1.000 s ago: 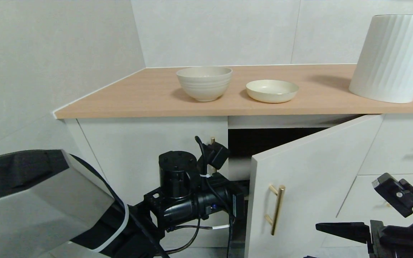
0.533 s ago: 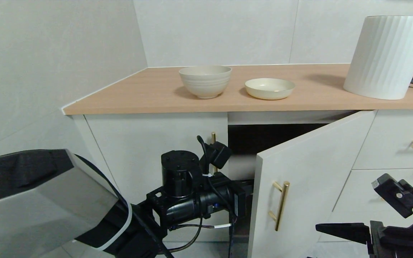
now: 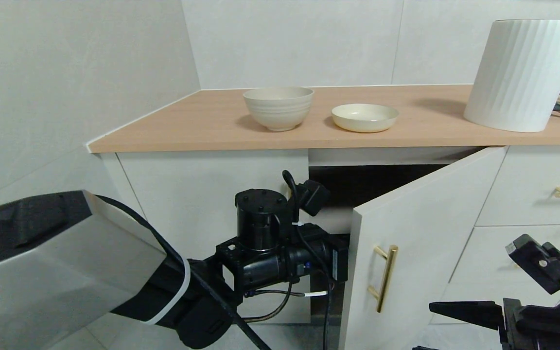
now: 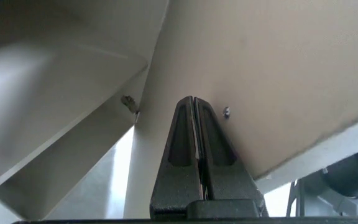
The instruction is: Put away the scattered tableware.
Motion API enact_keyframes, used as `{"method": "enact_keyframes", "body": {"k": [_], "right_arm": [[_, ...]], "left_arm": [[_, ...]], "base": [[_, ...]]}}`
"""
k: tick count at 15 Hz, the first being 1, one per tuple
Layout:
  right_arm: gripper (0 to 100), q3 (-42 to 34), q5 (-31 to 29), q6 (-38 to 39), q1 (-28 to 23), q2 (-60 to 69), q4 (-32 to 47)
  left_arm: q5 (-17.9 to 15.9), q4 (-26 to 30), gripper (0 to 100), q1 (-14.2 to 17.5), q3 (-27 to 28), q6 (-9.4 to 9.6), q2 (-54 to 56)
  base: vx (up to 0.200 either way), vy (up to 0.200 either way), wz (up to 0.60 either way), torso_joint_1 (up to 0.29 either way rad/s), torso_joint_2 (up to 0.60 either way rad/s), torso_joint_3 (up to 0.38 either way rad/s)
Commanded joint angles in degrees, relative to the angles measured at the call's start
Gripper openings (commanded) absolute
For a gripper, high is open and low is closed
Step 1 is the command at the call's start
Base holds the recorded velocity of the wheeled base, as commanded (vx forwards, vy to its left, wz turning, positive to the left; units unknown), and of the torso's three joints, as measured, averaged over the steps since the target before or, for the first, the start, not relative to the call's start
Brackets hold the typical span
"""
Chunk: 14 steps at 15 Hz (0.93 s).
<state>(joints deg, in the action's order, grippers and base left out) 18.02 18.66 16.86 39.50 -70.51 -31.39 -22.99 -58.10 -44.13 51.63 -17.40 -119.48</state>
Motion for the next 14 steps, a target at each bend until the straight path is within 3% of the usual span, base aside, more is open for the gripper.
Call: {"method": "enact_keyframes", "body": {"k": [1, 10, 14], "right_arm": [[100, 0.0, 0.06, 0.02, 0.05, 0.02, -0.07], [100, 0.0, 0.06, 0.02, 0.32, 0.2, -0.07], [100, -0.09, 0.06, 0.02, 0.32, 0.29, -0.07]], "left_arm": [[-0.12, 0.0, 0, -0.52, 0.23, -0.01, -0.14], [-0.12, 1.41, 0, -1.4, 7.26, -0.01, -5.41], [-0.04, 1.41, 0, -1.66, 8.4, -0.01, -5.59]], "base": [[-0.2, 0.0, 0.0, 0.002, 0.0, 0.007], [0.0, 0.0, 0.0, 0.0, 0.0, 0.0], [-0.15, 0.0, 0.0, 0.005, 0.0, 0.003]]}}
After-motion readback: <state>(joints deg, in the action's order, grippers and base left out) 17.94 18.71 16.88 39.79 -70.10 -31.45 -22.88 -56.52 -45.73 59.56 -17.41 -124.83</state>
